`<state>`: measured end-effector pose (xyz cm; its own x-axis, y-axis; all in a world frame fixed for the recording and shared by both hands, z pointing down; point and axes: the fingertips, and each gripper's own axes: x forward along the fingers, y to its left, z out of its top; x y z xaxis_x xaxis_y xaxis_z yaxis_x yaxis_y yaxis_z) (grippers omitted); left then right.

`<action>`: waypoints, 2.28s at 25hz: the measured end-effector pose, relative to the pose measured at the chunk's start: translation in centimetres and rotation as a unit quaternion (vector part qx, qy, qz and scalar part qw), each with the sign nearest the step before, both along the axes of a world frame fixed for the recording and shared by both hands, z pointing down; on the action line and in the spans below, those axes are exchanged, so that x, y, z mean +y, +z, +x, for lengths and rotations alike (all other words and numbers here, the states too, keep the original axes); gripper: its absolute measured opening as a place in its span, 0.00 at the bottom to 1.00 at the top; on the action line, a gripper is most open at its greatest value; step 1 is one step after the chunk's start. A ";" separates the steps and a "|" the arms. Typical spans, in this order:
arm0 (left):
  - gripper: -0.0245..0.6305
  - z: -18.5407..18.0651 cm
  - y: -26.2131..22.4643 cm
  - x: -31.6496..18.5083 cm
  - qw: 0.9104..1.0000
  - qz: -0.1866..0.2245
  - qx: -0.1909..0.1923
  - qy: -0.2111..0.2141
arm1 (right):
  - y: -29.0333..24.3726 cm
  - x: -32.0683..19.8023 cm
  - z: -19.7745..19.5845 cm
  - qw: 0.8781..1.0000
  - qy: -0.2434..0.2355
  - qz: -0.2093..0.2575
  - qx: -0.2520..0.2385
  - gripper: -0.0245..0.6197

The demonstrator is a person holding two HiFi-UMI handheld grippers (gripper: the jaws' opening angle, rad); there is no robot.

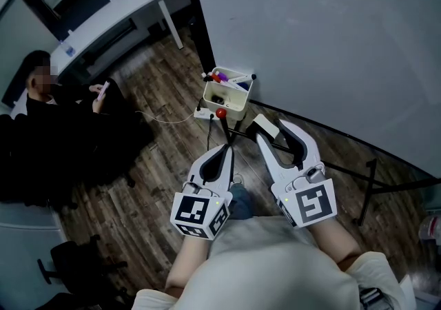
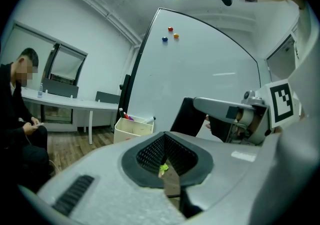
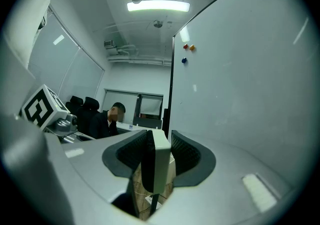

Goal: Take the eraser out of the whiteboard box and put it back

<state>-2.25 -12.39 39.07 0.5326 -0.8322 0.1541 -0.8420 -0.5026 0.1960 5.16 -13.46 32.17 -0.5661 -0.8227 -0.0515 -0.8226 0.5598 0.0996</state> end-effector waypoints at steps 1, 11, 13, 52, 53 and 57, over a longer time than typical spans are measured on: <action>0.04 0.0 0.0 -0.1 1.000 0.000 0.000 0.000 | 0.0 -0.2 0.0 1.000 0.000 0.000 0.000 0.29; 0.04 -0.9 0.0 -1.9 1.000 -0.001 0.006 -0.014 | -0.1 -2.2 -0.8 1.000 -0.012 0.001 0.002 0.29; 0.04 -1.1 0.0 -2.3 1.000 -0.002 0.008 -0.014 | -0.3 -2.7 -1.0 1.000 -0.013 0.002 0.003 0.29; 0.04 -6.6 -0.2 -11.1 1.000 -0.009 0.018 -0.015 | 2.4 -12.3 -6.4 0.999 -0.007 -0.031 0.027 0.29; 0.04 -6.6 -0.1 -11.2 1.000 -0.009 0.018 -0.014 | 2.6 -12.4 -6.4 0.999 -0.006 -0.033 0.028 0.29; 0.04 -6.7 0.0 -11.5 1.000 -0.010 0.018 -0.013 | 3.3 -12.6 -6.3 0.999 -0.003 -0.040 0.031 0.29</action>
<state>-8.93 -23.85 39.04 0.5159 -0.8431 0.1517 -0.8471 -0.4759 0.2364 -1.15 -26.03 35.50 -0.5709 -0.8195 0.0490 -0.8130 0.5727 0.1050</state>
